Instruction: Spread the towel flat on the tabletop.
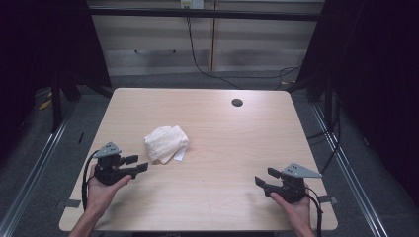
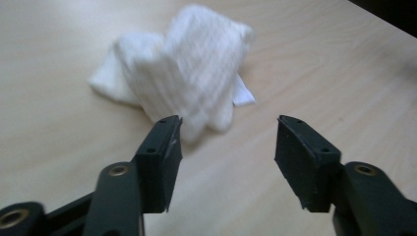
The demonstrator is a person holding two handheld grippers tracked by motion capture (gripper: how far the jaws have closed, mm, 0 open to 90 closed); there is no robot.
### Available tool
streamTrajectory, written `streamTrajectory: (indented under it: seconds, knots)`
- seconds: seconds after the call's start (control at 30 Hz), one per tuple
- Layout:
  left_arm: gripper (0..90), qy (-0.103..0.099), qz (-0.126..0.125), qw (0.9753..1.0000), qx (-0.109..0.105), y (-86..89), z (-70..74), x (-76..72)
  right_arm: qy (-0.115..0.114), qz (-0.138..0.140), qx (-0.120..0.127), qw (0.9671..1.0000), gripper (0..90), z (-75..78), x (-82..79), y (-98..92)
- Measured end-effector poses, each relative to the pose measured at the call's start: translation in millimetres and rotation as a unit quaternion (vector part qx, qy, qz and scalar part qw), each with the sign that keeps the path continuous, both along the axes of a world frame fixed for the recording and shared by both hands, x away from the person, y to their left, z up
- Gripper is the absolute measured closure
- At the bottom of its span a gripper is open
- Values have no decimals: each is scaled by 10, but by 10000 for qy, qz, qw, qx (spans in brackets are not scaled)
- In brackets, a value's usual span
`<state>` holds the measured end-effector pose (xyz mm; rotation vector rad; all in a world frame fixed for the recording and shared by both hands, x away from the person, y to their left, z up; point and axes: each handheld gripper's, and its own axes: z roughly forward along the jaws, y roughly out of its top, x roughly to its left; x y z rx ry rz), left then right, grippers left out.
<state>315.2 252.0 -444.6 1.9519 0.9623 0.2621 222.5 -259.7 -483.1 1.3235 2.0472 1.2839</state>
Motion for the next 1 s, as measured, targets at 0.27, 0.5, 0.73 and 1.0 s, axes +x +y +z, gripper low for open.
streamTrajectory:
  seconds: [0.27,0.5,0.73,1.0]
  knots:
    - [397,113,171,9998,-23,-78,-6,454,108,109,-33,9999,355,-28,48,36]
    - [319,552,223,9980,-189,-25,-242,751,202,262,-131,9994,348,-48,51,84]
    - [529,530,-168,9984,77,-213,-400,847,258,400,-165,9987,347,-57,65,107]
    - [824,473,-300,9982,206,-313,-421,826,362,544,-331,9973,346,-70,36,137]
